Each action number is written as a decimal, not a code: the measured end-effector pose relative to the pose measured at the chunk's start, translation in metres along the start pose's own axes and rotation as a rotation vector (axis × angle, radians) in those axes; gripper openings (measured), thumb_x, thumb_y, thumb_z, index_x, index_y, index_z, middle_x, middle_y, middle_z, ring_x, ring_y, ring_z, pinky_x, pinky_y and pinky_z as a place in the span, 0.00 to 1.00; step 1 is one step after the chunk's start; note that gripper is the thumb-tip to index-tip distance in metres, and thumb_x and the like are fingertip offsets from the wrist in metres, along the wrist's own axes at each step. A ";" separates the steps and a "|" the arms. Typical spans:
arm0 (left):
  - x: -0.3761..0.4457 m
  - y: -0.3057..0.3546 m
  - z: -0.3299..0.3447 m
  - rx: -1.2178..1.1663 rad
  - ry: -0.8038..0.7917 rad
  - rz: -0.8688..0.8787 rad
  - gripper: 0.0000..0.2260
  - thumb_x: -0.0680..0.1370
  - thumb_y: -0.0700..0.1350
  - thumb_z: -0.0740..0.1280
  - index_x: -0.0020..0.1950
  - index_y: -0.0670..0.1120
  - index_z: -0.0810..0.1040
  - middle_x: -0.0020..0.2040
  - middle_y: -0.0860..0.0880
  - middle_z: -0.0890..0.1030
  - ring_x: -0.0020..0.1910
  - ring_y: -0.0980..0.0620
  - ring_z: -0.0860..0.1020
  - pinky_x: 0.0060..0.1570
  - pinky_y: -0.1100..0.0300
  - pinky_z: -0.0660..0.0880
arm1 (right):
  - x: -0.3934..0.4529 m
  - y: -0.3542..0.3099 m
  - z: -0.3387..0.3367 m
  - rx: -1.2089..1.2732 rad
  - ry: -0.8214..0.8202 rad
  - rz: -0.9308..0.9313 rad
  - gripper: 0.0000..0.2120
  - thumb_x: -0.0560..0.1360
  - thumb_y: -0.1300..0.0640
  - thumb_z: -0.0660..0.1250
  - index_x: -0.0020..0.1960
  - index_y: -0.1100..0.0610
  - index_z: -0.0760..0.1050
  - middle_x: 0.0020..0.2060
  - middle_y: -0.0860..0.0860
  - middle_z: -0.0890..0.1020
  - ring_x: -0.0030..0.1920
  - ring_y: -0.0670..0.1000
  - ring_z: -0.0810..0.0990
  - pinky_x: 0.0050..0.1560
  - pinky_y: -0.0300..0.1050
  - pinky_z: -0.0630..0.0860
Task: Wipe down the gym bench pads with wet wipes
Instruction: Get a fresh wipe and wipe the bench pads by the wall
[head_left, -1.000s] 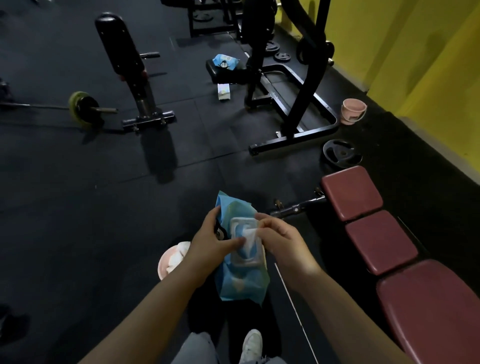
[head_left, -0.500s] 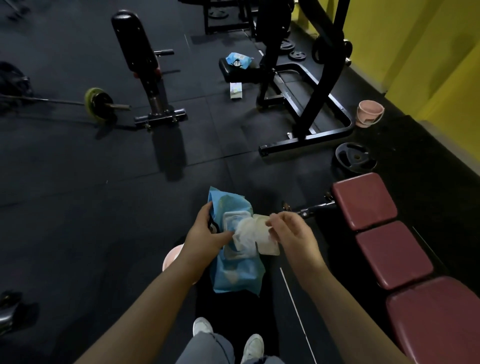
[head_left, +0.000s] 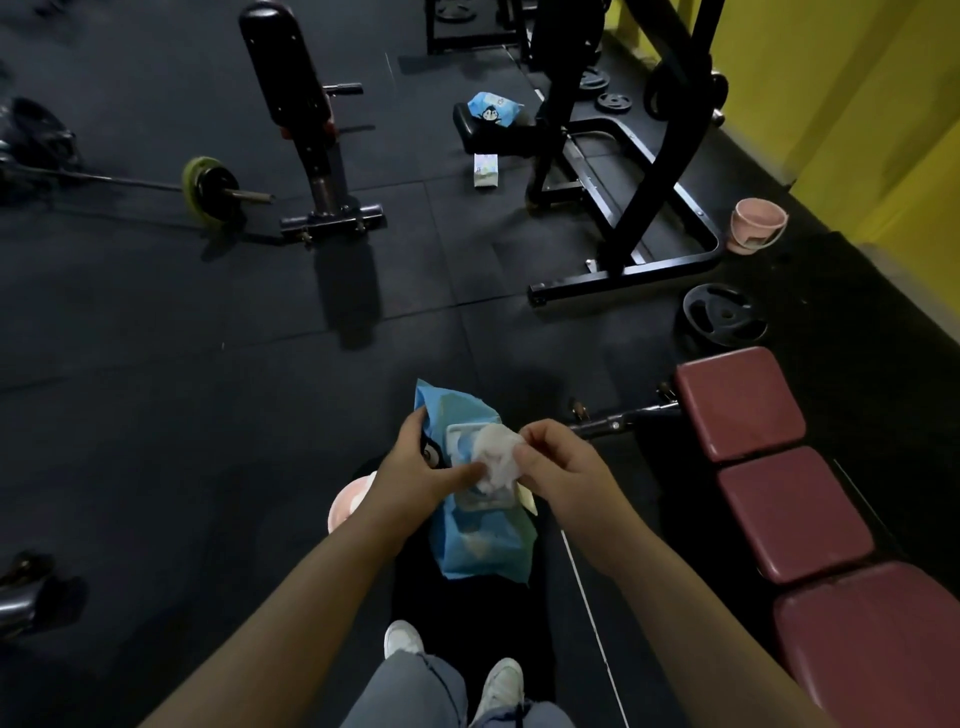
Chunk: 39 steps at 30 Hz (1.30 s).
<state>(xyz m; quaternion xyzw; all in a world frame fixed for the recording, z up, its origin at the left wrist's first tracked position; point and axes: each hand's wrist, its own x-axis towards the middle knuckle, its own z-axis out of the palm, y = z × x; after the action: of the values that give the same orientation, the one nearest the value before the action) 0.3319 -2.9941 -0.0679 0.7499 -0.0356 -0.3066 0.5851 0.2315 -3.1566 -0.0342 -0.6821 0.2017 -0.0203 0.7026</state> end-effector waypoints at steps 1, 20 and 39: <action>0.000 -0.001 0.000 0.019 0.017 0.007 0.40 0.63 0.49 0.82 0.71 0.59 0.66 0.56 0.57 0.82 0.50 0.57 0.83 0.47 0.55 0.83 | -0.002 -0.001 0.001 0.008 -0.031 0.005 0.10 0.78 0.60 0.64 0.40 0.50 0.76 0.35 0.47 0.77 0.39 0.47 0.74 0.45 0.48 0.74; 0.017 -0.037 -0.028 0.053 0.246 -0.055 0.37 0.69 0.37 0.78 0.73 0.52 0.65 0.50 0.56 0.78 0.46 0.58 0.79 0.32 0.67 0.76 | 0.004 -0.029 -0.023 0.326 0.191 -0.068 0.11 0.80 0.65 0.56 0.44 0.55 0.72 0.40 0.60 0.82 0.43 0.55 0.84 0.43 0.46 0.81; 0.004 -0.021 -0.023 -0.268 -0.042 0.007 0.30 0.72 0.34 0.75 0.66 0.59 0.71 0.53 0.50 0.84 0.51 0.45 0.85 0.42 0.49 0.82 | 0.018 0.034 -0.017 -0.162 0.023 0.392 0.15 0.76 0.44 0.68 0.48 0.55 0.82 0.42 0.52 0.84 0.44 0.50 0.81 0.49 0.48 0.77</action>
<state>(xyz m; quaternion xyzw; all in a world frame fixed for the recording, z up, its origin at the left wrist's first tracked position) 0.3401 -2.9693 -0.0856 0.6584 -0.0093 -0.3222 0.6801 0.2347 -3.1754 -0.0715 -0.6836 0.3396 0.1254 0.6338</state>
